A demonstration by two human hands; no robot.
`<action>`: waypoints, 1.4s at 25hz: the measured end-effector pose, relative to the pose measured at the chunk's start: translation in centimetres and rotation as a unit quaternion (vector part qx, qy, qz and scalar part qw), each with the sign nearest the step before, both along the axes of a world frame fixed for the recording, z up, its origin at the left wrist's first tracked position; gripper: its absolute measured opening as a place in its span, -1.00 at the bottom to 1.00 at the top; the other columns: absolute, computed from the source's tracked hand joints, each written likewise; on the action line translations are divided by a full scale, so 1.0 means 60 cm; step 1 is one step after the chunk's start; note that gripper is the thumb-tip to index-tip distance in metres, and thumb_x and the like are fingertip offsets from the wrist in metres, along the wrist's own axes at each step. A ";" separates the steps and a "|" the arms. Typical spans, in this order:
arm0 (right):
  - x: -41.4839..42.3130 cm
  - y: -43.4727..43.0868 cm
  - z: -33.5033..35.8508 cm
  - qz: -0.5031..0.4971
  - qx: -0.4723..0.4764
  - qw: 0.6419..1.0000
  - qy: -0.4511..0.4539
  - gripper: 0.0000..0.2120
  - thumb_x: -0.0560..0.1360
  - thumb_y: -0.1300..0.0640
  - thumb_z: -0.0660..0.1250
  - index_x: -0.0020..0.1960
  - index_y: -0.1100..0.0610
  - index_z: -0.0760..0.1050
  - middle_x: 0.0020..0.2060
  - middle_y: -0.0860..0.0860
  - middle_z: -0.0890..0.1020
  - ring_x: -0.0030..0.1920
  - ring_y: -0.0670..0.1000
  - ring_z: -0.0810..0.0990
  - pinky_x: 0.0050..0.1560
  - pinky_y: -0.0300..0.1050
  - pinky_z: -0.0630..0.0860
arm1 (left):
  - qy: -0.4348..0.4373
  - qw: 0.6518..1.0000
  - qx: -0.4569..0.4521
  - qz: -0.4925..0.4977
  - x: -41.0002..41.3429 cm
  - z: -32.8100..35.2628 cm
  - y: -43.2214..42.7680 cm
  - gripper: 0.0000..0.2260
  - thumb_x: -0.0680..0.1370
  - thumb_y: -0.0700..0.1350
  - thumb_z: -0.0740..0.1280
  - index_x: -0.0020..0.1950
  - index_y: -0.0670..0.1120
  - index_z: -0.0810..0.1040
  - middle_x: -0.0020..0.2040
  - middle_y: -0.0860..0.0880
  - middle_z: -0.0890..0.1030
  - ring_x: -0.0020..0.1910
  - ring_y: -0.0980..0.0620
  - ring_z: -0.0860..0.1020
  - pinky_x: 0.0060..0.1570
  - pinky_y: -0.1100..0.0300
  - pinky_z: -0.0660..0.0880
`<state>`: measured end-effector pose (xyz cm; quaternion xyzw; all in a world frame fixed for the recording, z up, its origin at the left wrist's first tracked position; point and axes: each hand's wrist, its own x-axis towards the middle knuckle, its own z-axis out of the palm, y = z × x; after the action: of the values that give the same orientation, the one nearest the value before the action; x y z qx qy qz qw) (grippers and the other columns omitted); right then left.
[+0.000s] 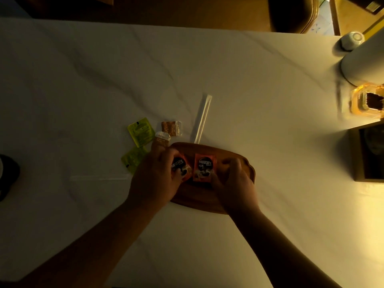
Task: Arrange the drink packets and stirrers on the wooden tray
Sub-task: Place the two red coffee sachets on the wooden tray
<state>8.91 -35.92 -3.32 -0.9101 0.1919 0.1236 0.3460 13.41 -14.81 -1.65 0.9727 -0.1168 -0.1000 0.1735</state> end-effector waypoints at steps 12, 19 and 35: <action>-0.013 0.017 -0.021 0.341 -0.167 0.924 -0.053 -0.33 0.48 -0.18 0.25 0.55 -0.11 0.15 0.55 0.06 0.27 0.55 0.20 0.09 0.45 0.19 -0.04 | 0.028 0.992 0.067 -0.107 -0.019 -0.026 0.004 -0.52 0.54 0.06 0.33 0.44 -0.04 0.41 0.49 -0.07 0.38 0.49 -0.13 0.31 0.33 -0.05 0.45; -0.003 0.031 -0.027 0.332 -0.184 0.923 -0.055 -0.28 0.45 -0.28 0.21 0.55 -0.14 0.14 0.53 0.06 0.30 0.52 0.26 0.16 0.44 0.24 0.00 | 0.027 0.992 0.059 -0.106 -0.017 -0.028 0.004 -0.49 0.52 0.05 0.35 0.45 -0.04 0.40 0.48 -0.08 0.38 0.48 -0.14 0.33 0.33 -0.06 0.45; -0.009 0.028 -0.023 0.321 -0.167 0.930 -0.066 -0.32 0.43 -0.26 0.05 0.53 -0.10 0.17 0.51 0.09 0.35 0.52 0.25 0.20 0.43 0.23 0.06 | -0.019 0.994 0.049 -0.099 -0.048 -0.041 0.025 -0.51 0.50 0.01 0.35 0.41 -0.11 0.46 0.39 -0.14 0.47 0.38 -0.14 0.44 0.25 -0.03 0.50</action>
<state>8.36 -34.26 -4.69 -0.9737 -0.1157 0.1341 0.1430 10.52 -13.34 -4.11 0.9654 -0.2108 -0.1040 0.1126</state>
